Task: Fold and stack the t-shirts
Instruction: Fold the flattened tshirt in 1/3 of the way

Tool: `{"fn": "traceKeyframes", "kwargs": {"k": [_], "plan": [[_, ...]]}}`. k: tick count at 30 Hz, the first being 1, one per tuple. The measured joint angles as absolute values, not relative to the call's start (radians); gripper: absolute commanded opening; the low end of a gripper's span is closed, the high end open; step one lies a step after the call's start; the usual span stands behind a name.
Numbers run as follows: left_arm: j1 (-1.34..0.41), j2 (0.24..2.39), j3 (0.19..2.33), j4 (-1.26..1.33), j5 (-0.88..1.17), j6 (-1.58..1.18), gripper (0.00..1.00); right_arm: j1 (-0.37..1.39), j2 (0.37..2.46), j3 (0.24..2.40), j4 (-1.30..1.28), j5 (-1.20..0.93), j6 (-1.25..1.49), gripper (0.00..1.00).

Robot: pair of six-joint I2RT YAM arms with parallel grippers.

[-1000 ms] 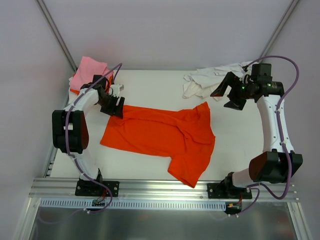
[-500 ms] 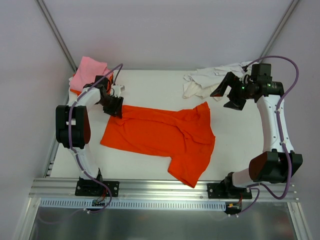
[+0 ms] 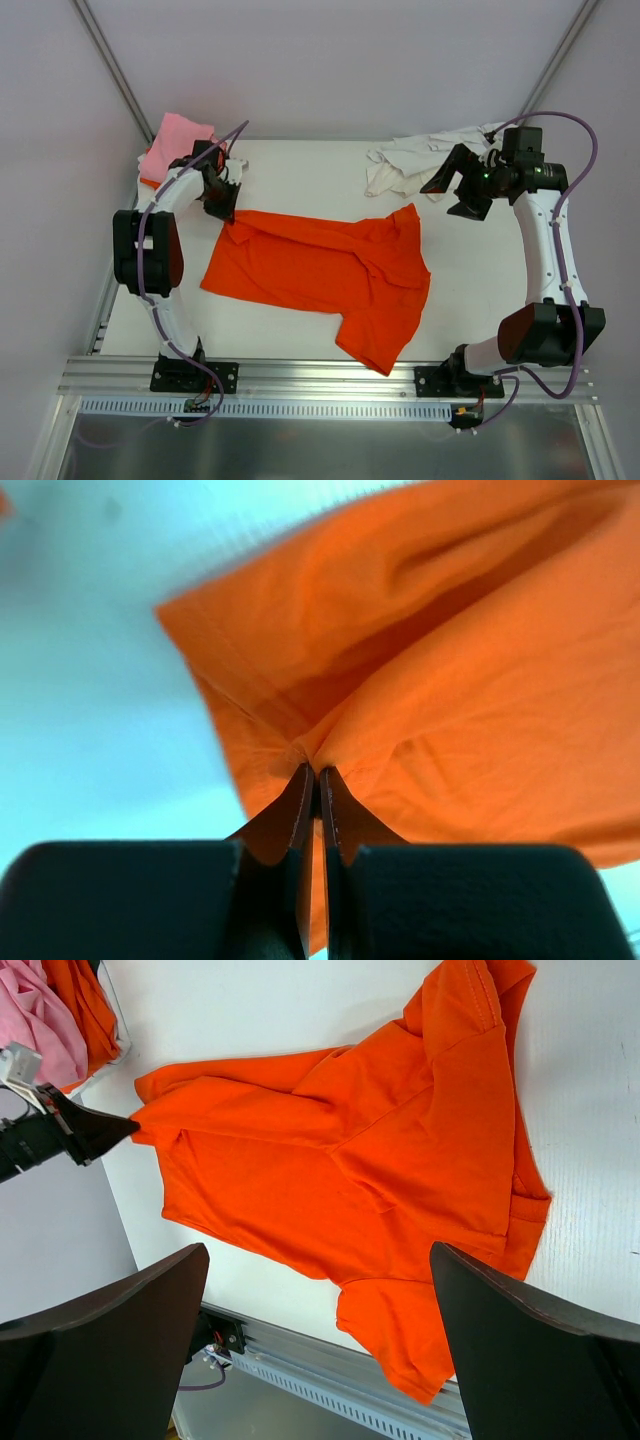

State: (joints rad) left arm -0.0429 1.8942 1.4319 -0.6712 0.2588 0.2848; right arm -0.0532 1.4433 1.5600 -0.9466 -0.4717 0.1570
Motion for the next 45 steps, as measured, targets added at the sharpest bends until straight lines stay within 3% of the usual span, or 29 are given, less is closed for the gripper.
{"fn": "traceKeyframes", "kwargs": {"k": [9,19,31,38,40,42,43,45], "plan": [[-0.128,1.877,1.625,-0.654,0.111,0.276,0.00,-0.053,1.443,1.560,-0.946,-0.477,0.157,1.00],[-0.247,1.848,1.627,-0.618,0.102,0.321,0.00,-0.053,1.443,1.560,-0.947,-0.478,0.157,0.99],[-0.247,1.586,1.296,-0.599,0.040,0.358,0.00,-0.052,1.454,1.560,-0.946,-0.479,0.157,0.99],[-0.247,1.563,1.172,-0.610,0.044,0.323,0.02,-0.052,1.472,1.560,-0.945,-0.484,0.168,0.99],[-0.247,1.567,1.160,-0.611,0.048,0.305,0.34,-0.052,1.475,1.560,-0.945,-0.485,0.171,0.99],[-0.248,1.575,1.158,-0.609,0.051,0.283,0.72,-0.052,1.475,1.560,-0.945,-0.487,0.173,0.99],[-0.248,1.578,1.155,-0.605,0.052,0.269,0.95,-0.052,1.475,1.560,-0.945,-0.487,0.173,0.99],[-0.247,1.579,1.132,-0.578,0.052,0.229,0.99,-0.051,1.475,1.560,-0.945,-0.487,0.173,0.99]]}}
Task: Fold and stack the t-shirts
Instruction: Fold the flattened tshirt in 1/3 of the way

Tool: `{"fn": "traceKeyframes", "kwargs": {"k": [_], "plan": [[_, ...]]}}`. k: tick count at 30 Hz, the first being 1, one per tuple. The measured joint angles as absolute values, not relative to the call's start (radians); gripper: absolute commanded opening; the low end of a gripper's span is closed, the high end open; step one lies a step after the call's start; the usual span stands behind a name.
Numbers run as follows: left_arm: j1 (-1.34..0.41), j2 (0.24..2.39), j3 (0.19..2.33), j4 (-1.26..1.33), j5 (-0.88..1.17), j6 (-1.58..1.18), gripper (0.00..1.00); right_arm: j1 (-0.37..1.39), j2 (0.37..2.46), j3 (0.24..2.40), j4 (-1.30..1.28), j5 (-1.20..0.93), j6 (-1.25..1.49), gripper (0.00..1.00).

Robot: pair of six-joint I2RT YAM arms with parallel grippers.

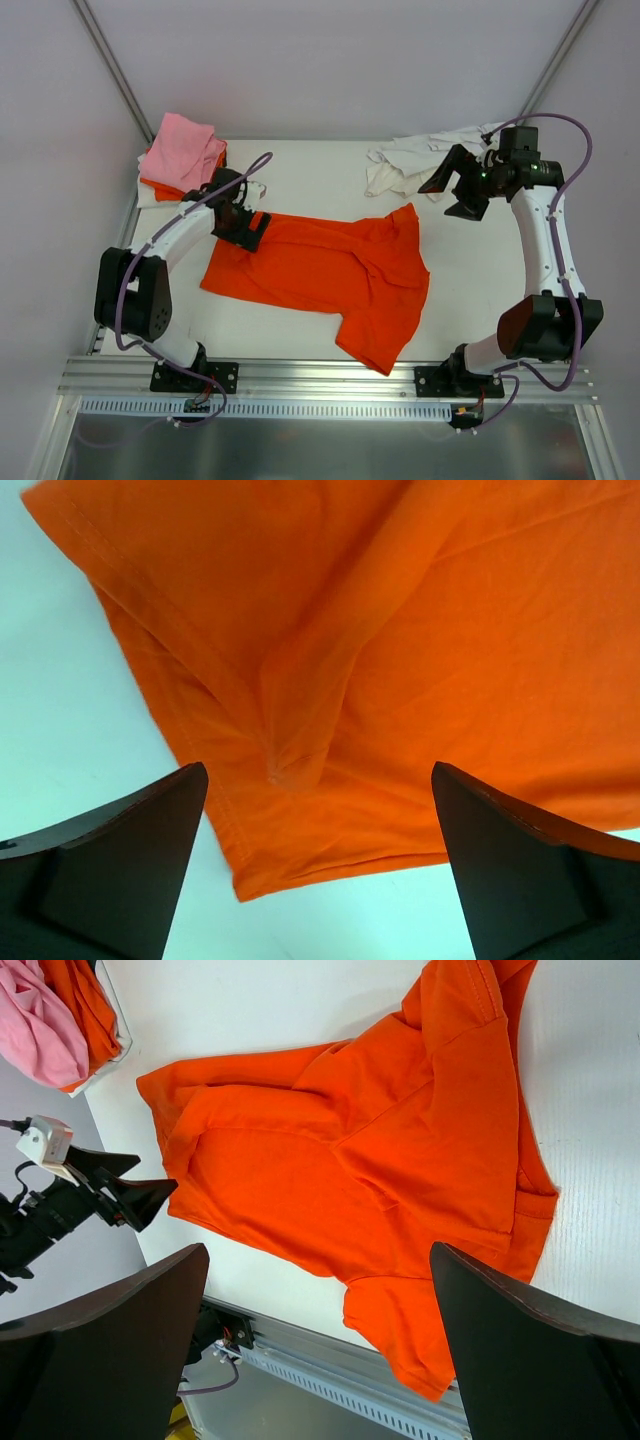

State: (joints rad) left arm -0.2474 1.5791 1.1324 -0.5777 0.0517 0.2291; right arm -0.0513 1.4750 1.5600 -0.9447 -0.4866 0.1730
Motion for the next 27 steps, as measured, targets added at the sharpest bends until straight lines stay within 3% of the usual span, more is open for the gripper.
{"fn": "traceKeyframes", "kwargs": {"k": [7,19,27], "plan": [[-0.247,1.538,0.999,-0.493,0.097,0.101,0.99,-0.051,1.475,1.560,-0.942,-0.487,0.173,1.00],[-0.109,1.199,0.831,-0.472,0.198,-0.067,0.99,-0.051,1.428,1.472,-0.925,-0.482,0.171,0.99],[-0.110,1.230,0.826,-0.466,0.178,-0.104,0.99,-0.051,1.385,1.427,-0.912,-0.479,0.171,0.99]]}}
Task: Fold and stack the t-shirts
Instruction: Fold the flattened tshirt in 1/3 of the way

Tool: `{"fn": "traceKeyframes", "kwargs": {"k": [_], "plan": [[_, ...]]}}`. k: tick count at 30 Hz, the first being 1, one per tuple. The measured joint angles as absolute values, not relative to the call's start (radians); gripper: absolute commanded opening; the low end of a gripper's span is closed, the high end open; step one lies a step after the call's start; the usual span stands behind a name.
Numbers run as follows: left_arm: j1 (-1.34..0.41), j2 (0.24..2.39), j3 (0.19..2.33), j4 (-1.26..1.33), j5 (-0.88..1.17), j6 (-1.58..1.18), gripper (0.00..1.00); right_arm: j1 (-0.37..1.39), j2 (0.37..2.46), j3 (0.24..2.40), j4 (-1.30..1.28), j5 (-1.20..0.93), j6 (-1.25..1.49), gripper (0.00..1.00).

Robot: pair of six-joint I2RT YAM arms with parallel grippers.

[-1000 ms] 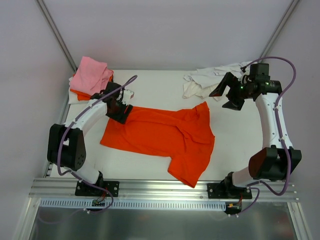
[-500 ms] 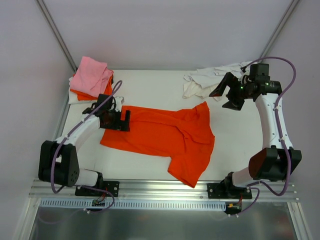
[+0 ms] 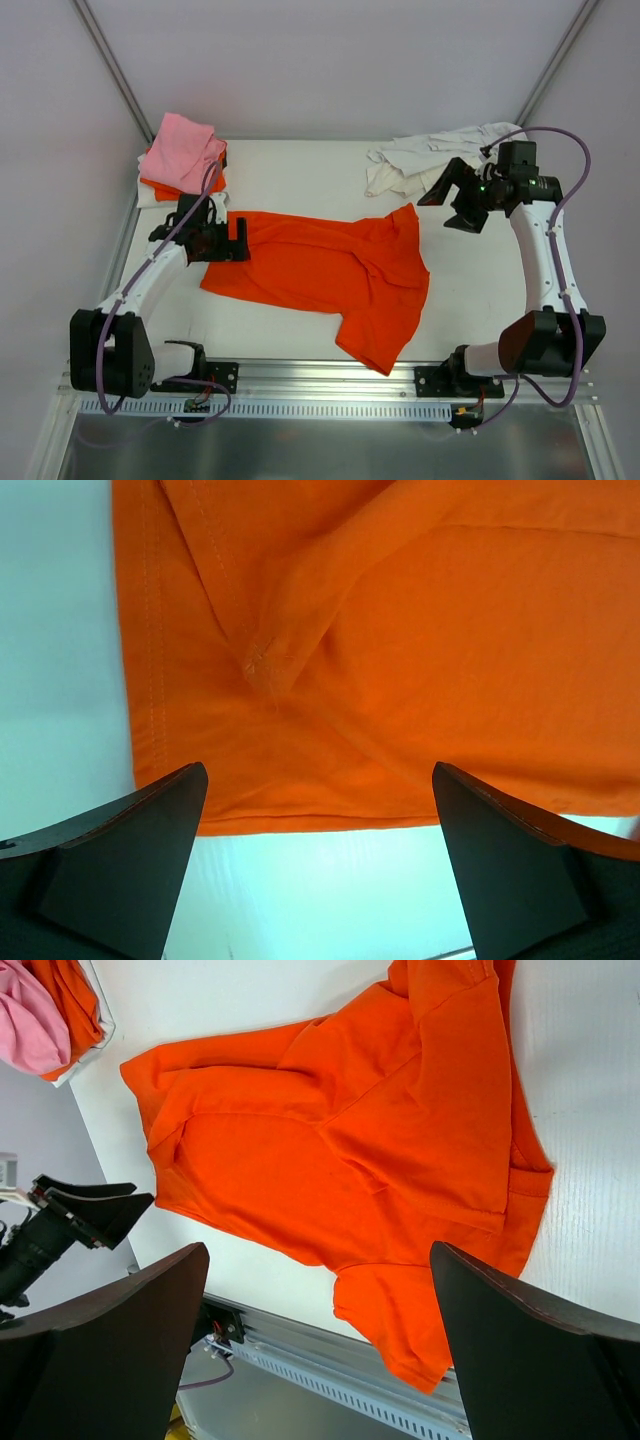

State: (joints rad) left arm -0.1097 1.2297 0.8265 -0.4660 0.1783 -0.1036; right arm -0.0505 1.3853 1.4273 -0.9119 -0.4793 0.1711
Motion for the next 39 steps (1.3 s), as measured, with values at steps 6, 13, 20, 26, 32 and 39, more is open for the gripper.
{"fn": "traceKeyframes", "kwargs": {"k": [6,13,20,26,32,39], "plan": [[-0.110,1.375,0.835,-0.432,0.172,-0.137,0.99,-0.051,1.380,1.425,-0.899,-0.479,0.171,1.00],[-0.110,1.382,0.860,-0.455,0.150,-0.144,0.99,-0.050,1.314,1.335,-0.886,-0.457,0.157,1.00],[-0.073,1.266,0.815,-0.477,0.293,-0.182,0.98,-0.044,1.187,1.099,-0.905,-0.391,0.126,1.00],[-0.057,1.169,0.751,-0.482,0.403,-0.236,0.99,-0.036,0.987,0.946,-0.957,-0.316,0.097,0.99],[-0.059,1.132,0.692,-0.475,0.498,-0.291,0.99,-0.032,0.863,0.833,-0.981,-0.316,0.076,0.99],[-0.063,1.239,0.782,-0.487,0.554,-0.309,0.97,0.015,1.179,0.879,-0.870,-0.392,0.075,0.81]]}}
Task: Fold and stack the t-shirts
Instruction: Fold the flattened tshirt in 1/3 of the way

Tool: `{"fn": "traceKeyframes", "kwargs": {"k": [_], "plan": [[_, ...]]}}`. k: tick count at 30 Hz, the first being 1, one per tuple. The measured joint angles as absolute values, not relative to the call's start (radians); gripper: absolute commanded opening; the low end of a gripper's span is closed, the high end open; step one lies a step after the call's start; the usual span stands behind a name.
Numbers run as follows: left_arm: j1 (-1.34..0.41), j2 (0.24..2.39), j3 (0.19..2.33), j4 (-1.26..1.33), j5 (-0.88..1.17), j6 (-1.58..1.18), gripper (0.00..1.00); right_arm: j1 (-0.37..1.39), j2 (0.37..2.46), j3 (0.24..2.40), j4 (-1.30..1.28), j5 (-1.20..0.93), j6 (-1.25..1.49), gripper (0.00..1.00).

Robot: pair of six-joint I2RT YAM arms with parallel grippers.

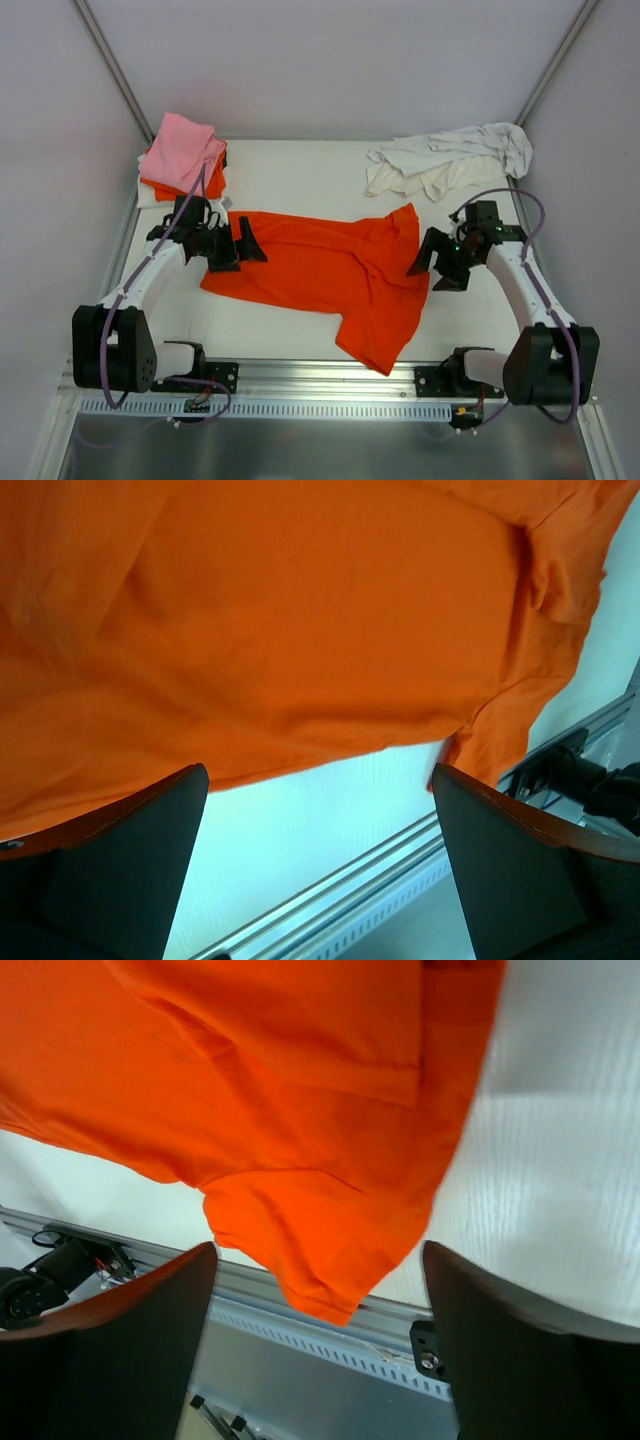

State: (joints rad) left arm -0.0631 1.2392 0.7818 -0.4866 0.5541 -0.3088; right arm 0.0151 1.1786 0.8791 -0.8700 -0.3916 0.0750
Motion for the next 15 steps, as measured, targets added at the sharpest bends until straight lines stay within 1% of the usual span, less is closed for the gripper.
{"fn": "traceKeyframes", "kwargs": {"k": [1,2,3,4,6,7,9,10,11,12,15], "plan": [[-0.068,1.262,0.810,-0.488,0.554,-0.313,0.94,0.028,1.219,0.902,-0.858,-0.402,0.072,0.31],[-0.075,1.284,0.839,-0.487,0.553,-0.319,0.89,0.044,1.261,0.933,-0.841,-0.410,0.067,0.04],[-0.084,1.307,0.868,-0.489,0.551,-0.324,0.79,0.060,1.300,0.969,-0.830,-0.420,0.071,0.00],[-0.093,1.331,0.899,-0.491,0.551,-0.330,0.57,0.072,1.328,0.999,-0.813,-0.431,0.075,0.00],[-0.113,1.391,0.957,-0.489,0.550,-0.335,0.44,0.093,1.370,1.048,-0.782,-0.446,0.076,0.00],[-0.126,1.424,0.984,-0.490,0.545,-0.335,0.39,0.101,1.385,1.066,-0.772,-0.452,0.076,0.00],[-0.152,1.483,1.023,-0.488,0.540,-0.334,0.39,0.114,1.412,1.091,-0.753,-0.461,0.075,0.01],[-0.166,1.510,1.037,-0.487,0.537,-0.334,0.18,0.119,1.427,1.098,-0.745,-0.465,0.076,0.00],[-0.176,1.534,1.048,-0.489,0.537,-0.345,0.06,0.125,1.445,1.103,-0.737,-0.469,0.076,0.00],[-0.185,1.557,1.060,-0.493,0.533,-0.348,0.00,0.130,1.465,1.108,-0.735,-0.470,0.077,0.00],[-0.204,1.632,1.112,-0.520,0.521,-0.350,0.00,0.148,1.533,1.124,-0.728,-0.476,0.077,0.01]]}}
